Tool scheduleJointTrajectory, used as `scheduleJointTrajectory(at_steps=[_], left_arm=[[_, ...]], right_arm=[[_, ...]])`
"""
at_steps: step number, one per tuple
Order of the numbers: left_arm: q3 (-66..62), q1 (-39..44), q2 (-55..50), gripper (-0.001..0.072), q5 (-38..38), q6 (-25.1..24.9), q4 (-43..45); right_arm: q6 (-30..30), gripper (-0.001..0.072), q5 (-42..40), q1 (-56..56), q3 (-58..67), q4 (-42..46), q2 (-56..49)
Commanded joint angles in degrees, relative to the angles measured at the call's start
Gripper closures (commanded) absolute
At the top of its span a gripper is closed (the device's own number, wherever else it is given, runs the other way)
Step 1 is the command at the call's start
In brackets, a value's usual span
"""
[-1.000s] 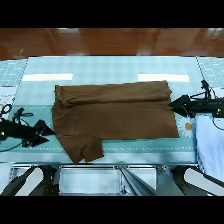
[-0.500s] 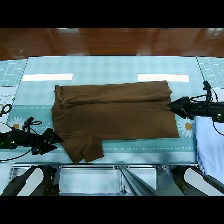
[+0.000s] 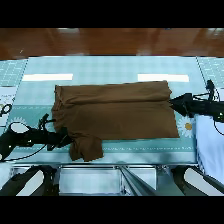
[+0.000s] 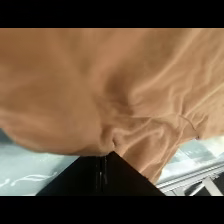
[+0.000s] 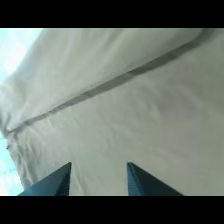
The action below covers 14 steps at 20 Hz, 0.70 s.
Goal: Fold the shirts.
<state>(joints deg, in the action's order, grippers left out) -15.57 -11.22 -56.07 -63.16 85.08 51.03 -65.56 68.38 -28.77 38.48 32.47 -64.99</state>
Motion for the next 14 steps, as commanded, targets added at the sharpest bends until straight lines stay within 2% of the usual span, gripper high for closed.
scheduleJointTrajectory(at_steps=[1,2,3,4,7,10,11,14], left_arm=[[-2.3,1.8,0.1,0.0672,-0.9,-2.1,-0.5],[-3.1,1.8,0.5,0.0672,-1.5,-2.1,-0.5],[-3.7,1.8,1.0,0.0672,-1.6,-1.9,-0.5],[-3.9,1.8,1.5,0.0672,-1.7,-1.9,-0.8],[-4.0,1.9,2.0,0.0672,-2.0,-1.8,-2.1],[-4.0,1.9,2.0,0.0672,-2.0,-1.4,-2.2],[-3.9,1.9,1.9,0.0672,-2.0,-1.4,-2.2],[-3.9,1.9,1.9,0.0672,-2.0,-1.4,-2.2]], right_arm=[[0.0,0.0305,4.7,-7.1,0.1,7.1,0.3],[-1.7,0.0305,5.3,-10.3,0.0,13.4,0.7],[-6.6,0.0305,4.4,-12.9,-0.7,20.0,1.4],[-9.7,0.0305,3.9,-14.4,-2.1,23.2,1.9],[-9.9,0.0305,4.7,-14.6,-5.4,24.0,1.8],[-14.1,0.0305,3.7,-14.6,-5.6,35.1,1.8],[-15.2,0.0305,3.6,-14.6,-5.6,36.5,1.8],[-13.2,0.0305,4.7,-14.6,-5.6,32.7,-0.9]])
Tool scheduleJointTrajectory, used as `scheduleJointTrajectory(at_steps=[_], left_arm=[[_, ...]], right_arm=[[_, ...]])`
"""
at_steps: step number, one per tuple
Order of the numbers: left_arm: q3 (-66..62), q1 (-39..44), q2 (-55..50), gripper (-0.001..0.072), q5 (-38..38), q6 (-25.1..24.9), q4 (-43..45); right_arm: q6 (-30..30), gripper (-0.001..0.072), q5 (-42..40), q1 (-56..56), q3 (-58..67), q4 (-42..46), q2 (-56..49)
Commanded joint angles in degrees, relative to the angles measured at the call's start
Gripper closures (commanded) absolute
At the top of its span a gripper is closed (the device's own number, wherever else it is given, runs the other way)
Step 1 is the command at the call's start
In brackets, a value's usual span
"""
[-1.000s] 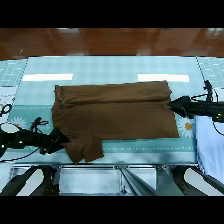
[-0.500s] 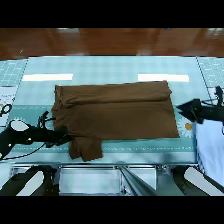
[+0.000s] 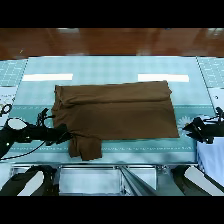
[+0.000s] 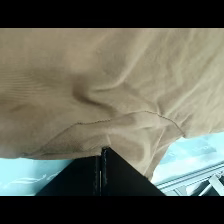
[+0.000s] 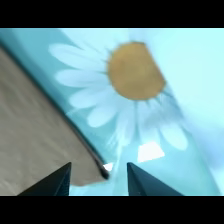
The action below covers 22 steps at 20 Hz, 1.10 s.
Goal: Fold the shirts.
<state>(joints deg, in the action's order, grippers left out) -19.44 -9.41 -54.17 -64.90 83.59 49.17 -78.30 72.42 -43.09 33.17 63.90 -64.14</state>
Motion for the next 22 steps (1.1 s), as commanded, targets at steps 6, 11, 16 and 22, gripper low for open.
scheduleJointTrajectory(at_steps=[6,11,16,22], left_arm=[[-0.1,0.1,0.0,0.0672,-0.1,0.0,-0.3],[-0.1,0.1,0.0,0.0672,0.0,0.1,-0.4],[-0.1,0.1,0.1,0.0672,-0.1,0.1,-0.4],[-1.0,0.1,0.1,0.0672,-0.3,0.0,-0.4]], right_arm=[[3.5,0.0305,0.5,-0.2,-0.3,-5.0,-9.4],[7.8,0.0305,0.3,-0.2,-0.3,-12.5,-12.1],[8.5,0.0325,-1.6,8.1,-0.1,-12.8,-12.5],[10.1,0.0683,1.5,10.0,3.3,-11.4,-12.5]])
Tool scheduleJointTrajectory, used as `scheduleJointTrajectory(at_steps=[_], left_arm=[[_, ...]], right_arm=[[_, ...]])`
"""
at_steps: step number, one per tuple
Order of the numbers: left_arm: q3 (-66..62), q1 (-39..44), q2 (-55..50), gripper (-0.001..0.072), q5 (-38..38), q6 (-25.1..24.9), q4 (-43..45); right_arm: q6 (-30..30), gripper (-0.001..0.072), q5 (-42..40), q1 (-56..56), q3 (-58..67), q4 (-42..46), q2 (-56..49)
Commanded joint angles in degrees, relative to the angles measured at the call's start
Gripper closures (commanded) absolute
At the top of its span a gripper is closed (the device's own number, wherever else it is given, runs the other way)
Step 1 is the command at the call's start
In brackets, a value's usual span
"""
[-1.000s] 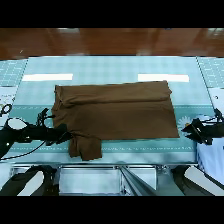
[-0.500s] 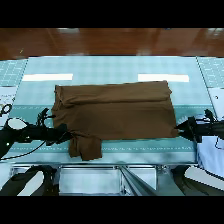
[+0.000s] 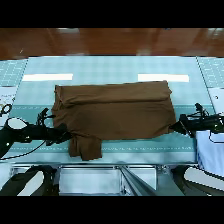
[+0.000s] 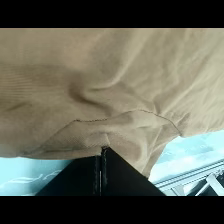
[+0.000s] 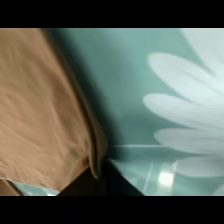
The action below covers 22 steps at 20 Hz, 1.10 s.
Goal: Fold the shirts.
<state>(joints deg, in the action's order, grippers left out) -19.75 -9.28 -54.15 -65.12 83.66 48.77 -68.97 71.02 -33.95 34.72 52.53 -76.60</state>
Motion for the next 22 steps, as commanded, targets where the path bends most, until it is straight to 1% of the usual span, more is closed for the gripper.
scheduleJointTrajectory(at_steps=[1,3,5,8,11,14,19,22], left_arm=[[-1.7,-0.1,0.0,0.0672,-0.1,-0.6,0.0],[-5.2,-1.2,0.0,0.0672,0.0,-0.7,0.1],[-9.8,-3.6,-0.1,0.0672,0.6,-2.0,0.1],[-16.1,-5.1,-2.0,0.0672,3.5,-2.3,0.0],[-22.8,-3.3,-9.0,0.0672,5.1,-3.3,0.0],[-30.1,-1.5,-17.6,0.0672,6.5,-3.5,0.0],[-42.5,-0.9,-29.9,0.0672,6.7,-3.5,-0.2],[-49.1,-0.8,-35.0,0.0672,6.6,-3.5,-0.2]], right_arm=[[0.7,0.0683,3.7,0.9,3.0,0.4,0.0],[0.7,0.0683,4.6,0.9,6.3,0.6,0.0],[0.5,0.0683,4.9,1.0,10.3,0.3,0.0],[0.3,0.0683,4.6,1.0,15.5,-1.8,-0.3],[1.2,0.0683,4.4,1.3,20.5,-5.5,-3.4],[1.2,0.0682,3.5,4.5,24.7,-7.0,-8.0],[0.1,0.0682,-5.0,10.3,32.8,-8.8,-14.8],[-0.7,0.0682,-6.0,12.2,37.7,-9.1,-19.1]])
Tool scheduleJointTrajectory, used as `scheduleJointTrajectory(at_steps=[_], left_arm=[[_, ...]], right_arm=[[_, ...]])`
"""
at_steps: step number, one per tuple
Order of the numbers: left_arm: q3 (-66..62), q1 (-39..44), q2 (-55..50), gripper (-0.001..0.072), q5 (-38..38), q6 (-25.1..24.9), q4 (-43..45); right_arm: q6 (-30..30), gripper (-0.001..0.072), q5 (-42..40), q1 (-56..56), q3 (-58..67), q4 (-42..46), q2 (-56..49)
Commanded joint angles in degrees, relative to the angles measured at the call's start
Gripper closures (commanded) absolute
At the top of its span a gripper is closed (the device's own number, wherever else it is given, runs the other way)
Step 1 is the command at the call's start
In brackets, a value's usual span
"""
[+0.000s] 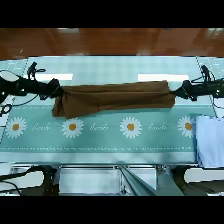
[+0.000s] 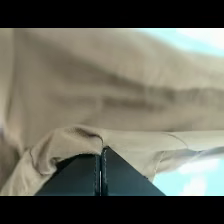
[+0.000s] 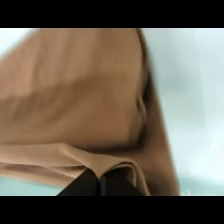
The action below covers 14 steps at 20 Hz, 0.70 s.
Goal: Fold the shirts.
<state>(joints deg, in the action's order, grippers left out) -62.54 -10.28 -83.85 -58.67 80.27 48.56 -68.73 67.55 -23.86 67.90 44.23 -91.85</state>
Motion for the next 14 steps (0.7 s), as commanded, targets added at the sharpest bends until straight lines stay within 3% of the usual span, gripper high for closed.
scheduleJointTrajectory(at_steps=[1,14], left_arm=[[-8.4,0.2,-6.8,0.0672,0.2,0.0,0.0],[-13.2,1.4,-15.2,0.067,-0.4,-0.1,0.0]], right_arm=[[-1.1,0.0683,-2.6,2.6,5.7,-0.8,-5.0],[0.3,0.0681,-10.5,3.0,7.3,-6.9,-10.4]])
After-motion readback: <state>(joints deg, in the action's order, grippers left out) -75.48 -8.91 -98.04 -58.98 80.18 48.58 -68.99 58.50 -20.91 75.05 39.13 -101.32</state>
